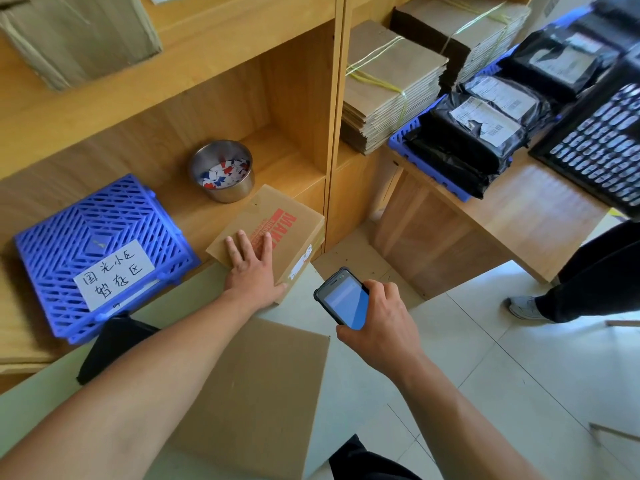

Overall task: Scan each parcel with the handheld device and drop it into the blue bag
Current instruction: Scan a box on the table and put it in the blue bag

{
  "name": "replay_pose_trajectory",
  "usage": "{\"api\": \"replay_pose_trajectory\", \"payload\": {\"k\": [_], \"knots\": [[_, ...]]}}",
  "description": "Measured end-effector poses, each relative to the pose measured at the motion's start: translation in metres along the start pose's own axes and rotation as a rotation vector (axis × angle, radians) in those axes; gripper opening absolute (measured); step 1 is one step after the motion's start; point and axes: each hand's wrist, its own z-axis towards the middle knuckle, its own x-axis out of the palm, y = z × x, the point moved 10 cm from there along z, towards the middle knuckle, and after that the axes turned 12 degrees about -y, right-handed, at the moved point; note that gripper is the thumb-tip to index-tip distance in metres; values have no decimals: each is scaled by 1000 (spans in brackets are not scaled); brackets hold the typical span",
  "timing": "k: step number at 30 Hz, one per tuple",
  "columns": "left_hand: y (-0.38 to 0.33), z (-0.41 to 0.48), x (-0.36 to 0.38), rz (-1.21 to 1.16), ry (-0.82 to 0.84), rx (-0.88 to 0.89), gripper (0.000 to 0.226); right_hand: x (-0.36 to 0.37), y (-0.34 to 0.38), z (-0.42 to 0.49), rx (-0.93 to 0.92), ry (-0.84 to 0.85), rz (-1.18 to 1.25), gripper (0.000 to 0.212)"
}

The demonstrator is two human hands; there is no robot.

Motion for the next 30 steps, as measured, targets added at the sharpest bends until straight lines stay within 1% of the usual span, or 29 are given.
{"api": "replay_pose_trajectory", "payload": {"k": [4,6,10,14,16,18,23,24,27,28,30], "knots": [[5,-5,-8,11,34,29,120,-2,7,-1,-7,-2,0,80],[13,-7,-19,-19,51,34,115,-4,13,-1,-15,-4,1,80],[35,-3,-50,-188,61,11,101,-9,29,1,-43,-14,8,79],[58,-9,-60,-342,145,-9,86,-15,46,5,-74,-26,28,78],[71,-17,-59,-325,148,-33,82,-16,52,5,-93,-31,36,78],[76,-24,-63,-286,102,-41,81,-16,55,4,-103,-32,39,78],[51,-37,-76,-132,3,16,71,-9,53,0,-109,-10,21,80],[44,-39,-74,-102,11,5,78,-8,52,-1,-108,-10,18,80],[32,-46,-59,-21,72,-70,116,-7,51,-4,-106,-15,11,78],[29,-47,-55,-7,87,-85,124,-7,50,-5,-104,-16,8,78],[27,-49,-53,-3,79,-101,129,-7,46,-6,-102,-19,3,78]]}}
